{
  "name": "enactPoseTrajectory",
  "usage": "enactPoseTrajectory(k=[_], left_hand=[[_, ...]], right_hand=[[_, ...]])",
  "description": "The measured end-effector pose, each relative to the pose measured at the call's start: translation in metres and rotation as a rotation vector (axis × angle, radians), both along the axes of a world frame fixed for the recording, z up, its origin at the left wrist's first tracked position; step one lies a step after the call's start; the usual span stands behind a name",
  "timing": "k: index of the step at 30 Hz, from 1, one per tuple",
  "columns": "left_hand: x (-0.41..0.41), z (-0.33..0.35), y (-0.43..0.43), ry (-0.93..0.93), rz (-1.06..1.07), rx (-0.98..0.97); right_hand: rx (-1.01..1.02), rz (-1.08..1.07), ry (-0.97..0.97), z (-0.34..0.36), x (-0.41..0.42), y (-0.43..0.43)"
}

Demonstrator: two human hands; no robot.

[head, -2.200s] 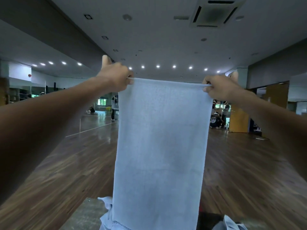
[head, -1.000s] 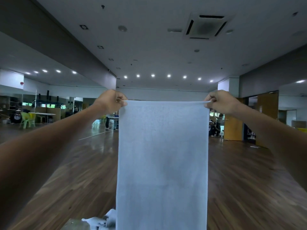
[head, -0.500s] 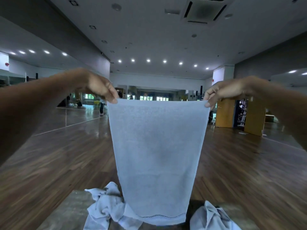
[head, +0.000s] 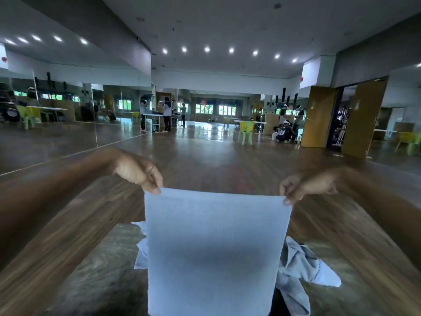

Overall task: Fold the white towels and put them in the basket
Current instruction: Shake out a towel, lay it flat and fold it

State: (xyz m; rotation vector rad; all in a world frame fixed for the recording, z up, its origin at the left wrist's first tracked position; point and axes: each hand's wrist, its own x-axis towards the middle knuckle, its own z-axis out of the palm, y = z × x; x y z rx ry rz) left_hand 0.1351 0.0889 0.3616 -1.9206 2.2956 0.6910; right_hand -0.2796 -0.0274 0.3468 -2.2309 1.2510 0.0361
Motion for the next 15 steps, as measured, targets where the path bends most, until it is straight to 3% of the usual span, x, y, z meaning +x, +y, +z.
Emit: enactPoseTrajectory(k=[8, 12, 15], left_hand=[[-0.009, -0.169, 0.013, 0.031, -0.099, 0.172], [0.006, -0.231, 0.006, 0.002, -0.103, 0.039], [0.016, -0.266, -0.008, -0.011, -0.065, -0.107]], right_hand=[[0.117, 0.064, -0.011, -0.172, -0.002, 0.038], [0.136, 0.034, -0.034, -0.224, 0.005, 0.046], [0.018, 0.031, 0.013, -0.249, 0.01, 0.038]])
